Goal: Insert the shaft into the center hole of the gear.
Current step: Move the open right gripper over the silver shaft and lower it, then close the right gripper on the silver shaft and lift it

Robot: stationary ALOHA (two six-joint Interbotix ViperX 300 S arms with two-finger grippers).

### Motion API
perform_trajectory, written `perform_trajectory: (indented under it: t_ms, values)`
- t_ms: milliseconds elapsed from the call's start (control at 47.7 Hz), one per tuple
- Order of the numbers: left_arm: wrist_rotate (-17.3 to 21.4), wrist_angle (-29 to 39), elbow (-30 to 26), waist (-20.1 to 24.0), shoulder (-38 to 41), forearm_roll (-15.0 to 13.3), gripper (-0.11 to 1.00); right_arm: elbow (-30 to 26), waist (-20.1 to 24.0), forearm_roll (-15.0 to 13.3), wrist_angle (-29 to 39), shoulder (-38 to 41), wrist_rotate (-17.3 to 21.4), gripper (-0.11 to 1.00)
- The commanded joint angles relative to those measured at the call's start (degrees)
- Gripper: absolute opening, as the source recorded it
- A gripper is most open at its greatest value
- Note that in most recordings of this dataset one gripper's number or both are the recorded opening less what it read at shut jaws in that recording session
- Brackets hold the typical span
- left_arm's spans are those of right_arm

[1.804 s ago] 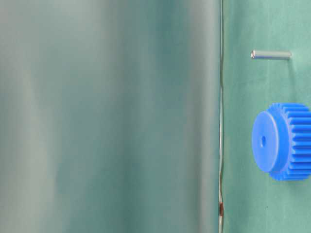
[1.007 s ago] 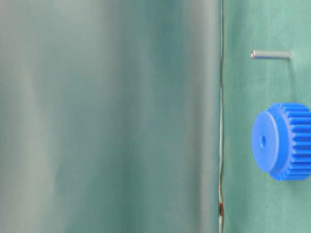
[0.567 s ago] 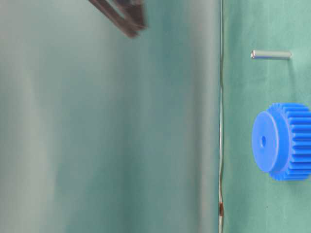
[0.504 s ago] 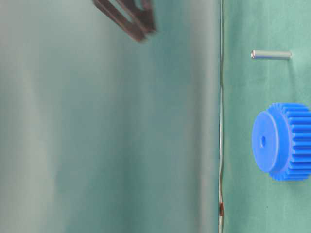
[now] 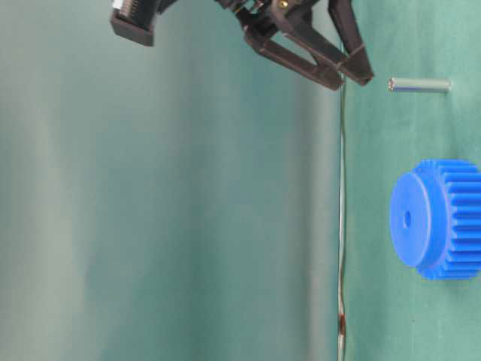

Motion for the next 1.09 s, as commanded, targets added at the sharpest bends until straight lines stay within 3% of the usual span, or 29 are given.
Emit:
perform_trajectory:
  t_ms: [0,525,671,797,986,1070]
  values:
    - [0.1,-0.3,-1.3,0.2,0.4,0.2,0.02,-0.6,-0.4,0.3,-1.3,0.6,0.3,0.91]
    - [0.0,1.1,-1.3,0.4,0.5,0.2,0.02,-0.7,-0.4,0.4,-3.7,5.2,0.4,0.90]
    - [0.0,1.1,-1.3,0.4,0.5,0.2,0.02,-0.8,-0.4,0.4,-3.7,5.3,0.4,0.85]
    - [-0.1,1.1,-1.3,0.4,0.5,0.2,0.02,-0.8,-0.4,0.4,-3.5,5.6,0.4,0.66]
    - [-0.1,1.1,-1.3,0.4,0.4,0.2,0.02,-0.6,-0.4,0.4,-3.3,5.8,0.4,0.20]
    - [-0.1,1.1,-1.3,0.4,0.4,0.2,0.02,-0.7,-0.4,0.4,-2.9,5.8,0.4,0.16]
